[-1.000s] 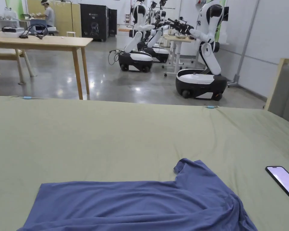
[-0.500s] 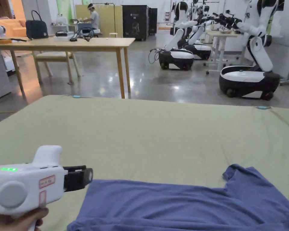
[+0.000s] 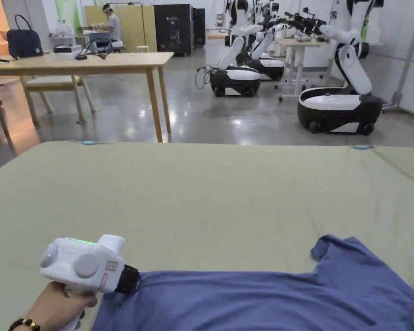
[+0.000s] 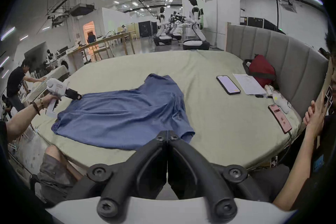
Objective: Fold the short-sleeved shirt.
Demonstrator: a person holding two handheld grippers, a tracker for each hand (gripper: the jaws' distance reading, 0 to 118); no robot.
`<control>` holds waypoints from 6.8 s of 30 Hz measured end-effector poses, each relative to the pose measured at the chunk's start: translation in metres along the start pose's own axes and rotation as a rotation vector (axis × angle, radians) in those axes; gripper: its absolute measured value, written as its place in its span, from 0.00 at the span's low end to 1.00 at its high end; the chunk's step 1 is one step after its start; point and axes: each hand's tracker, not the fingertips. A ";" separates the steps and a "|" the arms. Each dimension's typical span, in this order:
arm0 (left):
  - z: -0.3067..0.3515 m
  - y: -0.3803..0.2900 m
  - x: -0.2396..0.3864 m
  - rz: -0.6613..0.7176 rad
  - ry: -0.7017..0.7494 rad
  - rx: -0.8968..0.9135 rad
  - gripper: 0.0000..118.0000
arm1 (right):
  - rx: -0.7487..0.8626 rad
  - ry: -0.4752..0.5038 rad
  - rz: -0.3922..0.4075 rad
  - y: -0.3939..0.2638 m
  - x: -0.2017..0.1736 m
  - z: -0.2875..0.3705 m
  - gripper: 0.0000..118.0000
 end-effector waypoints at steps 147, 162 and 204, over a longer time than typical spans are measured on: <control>0.165 -0.210 -0.018 0.423 -0.679 0.448 0.08 | 0.165 0.256 -0.050 -0.024 0.000 0.074 0.00; 0.053 -0.161 0.176 0.294 -0.699 0.123 0.38 | 0.172 0.214 -0.100 -0.039 0.026 0.090 0.00; 0.022 -0.142 0.225 0.186 -0.680 0.049 0.00 | 0.131 0.243 -0.061 -0.032 0.001 0.086 0.00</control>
